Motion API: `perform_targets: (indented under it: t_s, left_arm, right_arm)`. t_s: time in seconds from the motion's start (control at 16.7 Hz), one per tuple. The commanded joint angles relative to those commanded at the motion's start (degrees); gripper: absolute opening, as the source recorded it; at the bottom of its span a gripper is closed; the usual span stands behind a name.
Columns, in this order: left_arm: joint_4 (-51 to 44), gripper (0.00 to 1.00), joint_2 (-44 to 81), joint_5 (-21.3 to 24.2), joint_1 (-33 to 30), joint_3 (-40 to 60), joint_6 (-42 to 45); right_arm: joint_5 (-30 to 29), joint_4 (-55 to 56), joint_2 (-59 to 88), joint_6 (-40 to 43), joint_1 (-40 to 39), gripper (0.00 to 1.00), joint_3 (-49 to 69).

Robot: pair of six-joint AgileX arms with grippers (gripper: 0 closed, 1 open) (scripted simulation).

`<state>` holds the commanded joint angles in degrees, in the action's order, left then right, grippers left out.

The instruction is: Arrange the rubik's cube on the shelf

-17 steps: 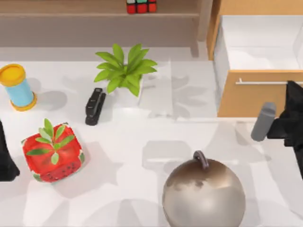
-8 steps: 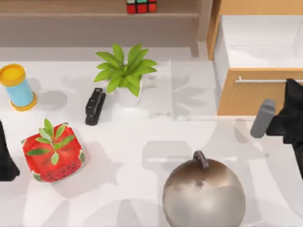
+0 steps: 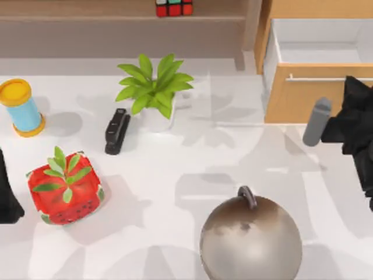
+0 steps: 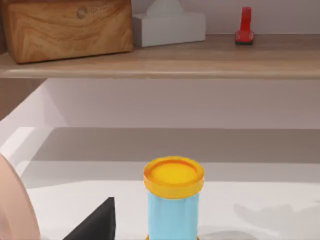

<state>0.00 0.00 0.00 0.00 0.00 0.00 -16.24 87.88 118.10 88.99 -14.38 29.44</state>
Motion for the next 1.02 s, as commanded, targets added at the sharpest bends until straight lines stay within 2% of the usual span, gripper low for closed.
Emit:
perform_targets:
  t_s: [0.54,1.02]
  left_arm:
    - [0.00,1.00,0.00,0.00,0.00,0.00,0.00]
    - [0.00,1.00,0.00,0.00,0.00,0.00,0.00]
  right_arm:
    - [0.58,-1.58,0.48,-0.16,0.62,0.00,2.87]
    - [2.37,-8.04,4.96,-0.03,2.47,0.00,12.94]
